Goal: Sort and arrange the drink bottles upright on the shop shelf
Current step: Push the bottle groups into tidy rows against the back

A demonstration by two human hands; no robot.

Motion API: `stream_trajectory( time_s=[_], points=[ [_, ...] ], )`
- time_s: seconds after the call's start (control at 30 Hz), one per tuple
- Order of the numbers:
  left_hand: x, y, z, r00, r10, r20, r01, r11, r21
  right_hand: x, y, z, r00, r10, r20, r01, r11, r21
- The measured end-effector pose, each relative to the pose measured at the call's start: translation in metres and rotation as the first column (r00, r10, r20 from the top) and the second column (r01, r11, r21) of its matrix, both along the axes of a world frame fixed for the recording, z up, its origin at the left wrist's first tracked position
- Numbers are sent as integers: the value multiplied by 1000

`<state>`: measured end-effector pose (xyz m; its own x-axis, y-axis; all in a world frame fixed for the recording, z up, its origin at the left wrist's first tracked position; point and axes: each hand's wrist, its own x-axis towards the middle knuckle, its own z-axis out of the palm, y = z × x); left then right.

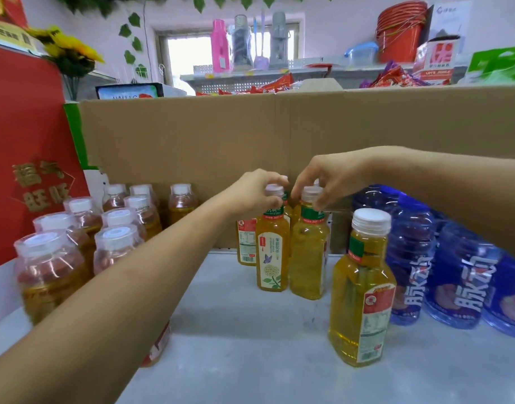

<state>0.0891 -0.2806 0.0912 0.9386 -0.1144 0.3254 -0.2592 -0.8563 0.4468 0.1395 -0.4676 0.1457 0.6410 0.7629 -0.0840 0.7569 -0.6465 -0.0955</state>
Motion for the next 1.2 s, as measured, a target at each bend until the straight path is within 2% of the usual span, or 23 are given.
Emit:
stream_trajectory(
  time_s=[0.2, 0.33, 0.4, 0.43, 0.53, 0.6, 0.67, 0.73, 0.87, 0.97, 1.07, 1.2],
  points=[
    [5, -3, -9, 995, 18, 95, -14, 999, -46, 14, -2, -9, 994, -81, 70, 76, 994, 78],
    [9, -3, -10, 997, 5, 83, -3, 1000, -25, 13, 0, -9, 992, -98, 74, 92, 993, 74],
    [12, 2, -8, 998, -33, 57, 38, 996, -85, 10, -1, -7, 992, -109, 68, 106, 993, 47],
    [14, 5, -5, 995, -30, 94, 43, 989, -140, 9, -3, -6, 991, -113, 70, 110, 993, 42],
    [25, 23, 8, 933, 198, 301, -101, 946, -309, 1, -17, 3, 989, -94, 116, 74, 983, 168],
    [35, 34, 12, 925, 304, 229, -213, 913, -349, -11, -29, 10, 994, -69, 89, 34, 934, 356],
    [46, 39, 9, 955, 292, 47, -266, 916, -301, -26, -40, 14, 998, -47, 38, 25, 887, 460],
    [55, 41, 1, 960, 274, -52, -278, 929, -246, -40, -51, 12, 1000, -21, 5, 16, 888, 459],
    [55, 44, -9, 960, 279, 1, -267, 923, -278, -67, -66, -12, 985, 110, -132, -33, 875, 482],
    [42, 45, -14, 956, 291, 47, -267, 922, -282, -78, -71, -35, 979, 107, -175, -4, 863, 506],
    [23, 40, -18, 919, 366, 144, -335, 920, -203, -84, -73, -52, 989, 42, -143, 41, 847, 530],
    [-6, 38, -22, 879, 420, 224, -424, 905, -35, -87, -80, -59, 988, 55, -146, 41, 814, 580]
  ],
)
